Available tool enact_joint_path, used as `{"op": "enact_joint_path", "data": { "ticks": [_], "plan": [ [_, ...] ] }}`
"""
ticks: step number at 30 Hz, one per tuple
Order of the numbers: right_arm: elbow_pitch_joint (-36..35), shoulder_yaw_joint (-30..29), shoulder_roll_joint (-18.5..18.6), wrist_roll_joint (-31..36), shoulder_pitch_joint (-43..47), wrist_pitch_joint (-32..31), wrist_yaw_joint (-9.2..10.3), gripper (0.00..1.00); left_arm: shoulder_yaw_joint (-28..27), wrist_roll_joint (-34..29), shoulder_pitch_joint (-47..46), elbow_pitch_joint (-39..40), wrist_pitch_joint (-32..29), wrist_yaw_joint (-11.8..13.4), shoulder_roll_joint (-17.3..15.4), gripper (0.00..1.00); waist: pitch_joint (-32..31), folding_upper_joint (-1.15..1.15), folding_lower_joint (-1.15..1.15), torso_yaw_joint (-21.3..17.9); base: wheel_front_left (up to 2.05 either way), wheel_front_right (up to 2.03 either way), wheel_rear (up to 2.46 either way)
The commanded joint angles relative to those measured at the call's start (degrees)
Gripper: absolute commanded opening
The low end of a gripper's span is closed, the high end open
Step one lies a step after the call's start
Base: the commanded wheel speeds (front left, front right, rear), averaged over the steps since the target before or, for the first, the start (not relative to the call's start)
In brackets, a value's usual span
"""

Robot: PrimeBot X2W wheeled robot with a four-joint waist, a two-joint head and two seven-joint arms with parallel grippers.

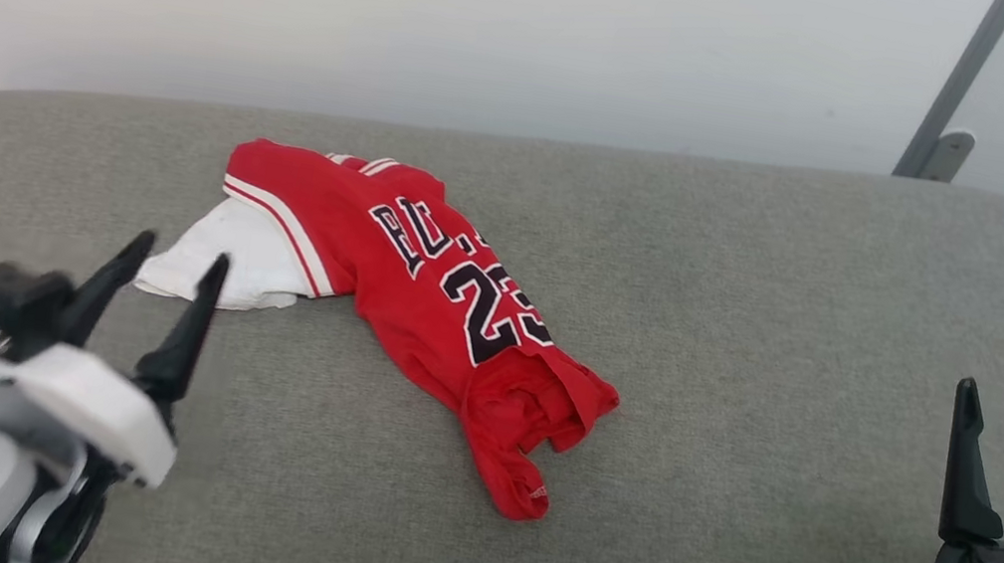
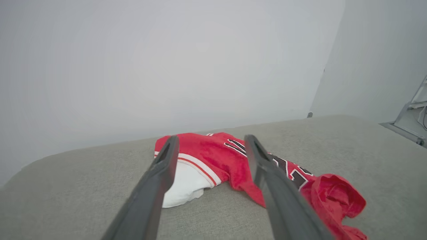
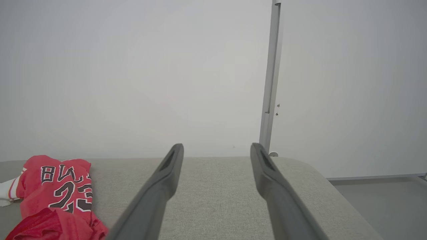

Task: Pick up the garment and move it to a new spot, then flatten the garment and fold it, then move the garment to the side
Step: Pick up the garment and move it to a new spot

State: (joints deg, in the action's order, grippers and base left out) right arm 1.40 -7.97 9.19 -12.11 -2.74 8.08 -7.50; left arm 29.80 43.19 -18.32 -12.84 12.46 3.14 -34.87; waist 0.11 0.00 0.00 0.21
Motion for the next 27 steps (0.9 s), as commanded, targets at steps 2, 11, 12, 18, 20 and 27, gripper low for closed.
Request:
{"op": "enact_joint_path", "data": {
  "ticks": [2,11,12,18,20,27],
  "plan": [
    [0.03,-0.37,0.03,0.09,1.04,0.23,0.03,1.0,-1.17,0.34,2.83,1.22,1.19,0.7,-0.79,1.0,-0.46,0.0,0.0,0.58,0.0,0.0,0.0],
    [-0.4,-1.34,-0.56,1.02,2.48,0.11,0.02,1.0,-8.42,-0.3,12.49,3.73,2.77,1.49,0.48,1.0,-1.36,0.0,0.0,2.19,0.0,0.0,0.0],
    [-0.46,-1.44,-0.58,1.05,2.67,0.1,0.02,1.0,-9.83,-1.03,13.28,4.0,2.78,1.25,0.91,1.0,-1.38,0.0,0.0,2.34,0.0,0.0,0.0],
    [-1.4,-1.9,-1.41,1.86,3.77,-0.51,0.03,1.0,-16.43,-4.15,18.39,4.03,2.8,-1.13,4.98,1.0,-1.49,0.0,0.0,3.14,0.0,0.0,0.0],
    [-1.51,-1.82,-1.66,2.03,4.26,-0.67,0.02,1.0,-18.34,-5.29,19.55,3.66,2.81,-2.28,6.26,1.0,-1.56,0.0,0.0,3.37,0.0,0.0,0.0],
    [-0.61,-1.45,-1.2,1.64,5.21,-0.24,0.02,1.0,-24.44,-8.8,21.9,3.45,2.79,-5.77,10.81,1.0,-1.88,0.0,0.0,4.17,0.0,0.0,0.0]
  ]
}}
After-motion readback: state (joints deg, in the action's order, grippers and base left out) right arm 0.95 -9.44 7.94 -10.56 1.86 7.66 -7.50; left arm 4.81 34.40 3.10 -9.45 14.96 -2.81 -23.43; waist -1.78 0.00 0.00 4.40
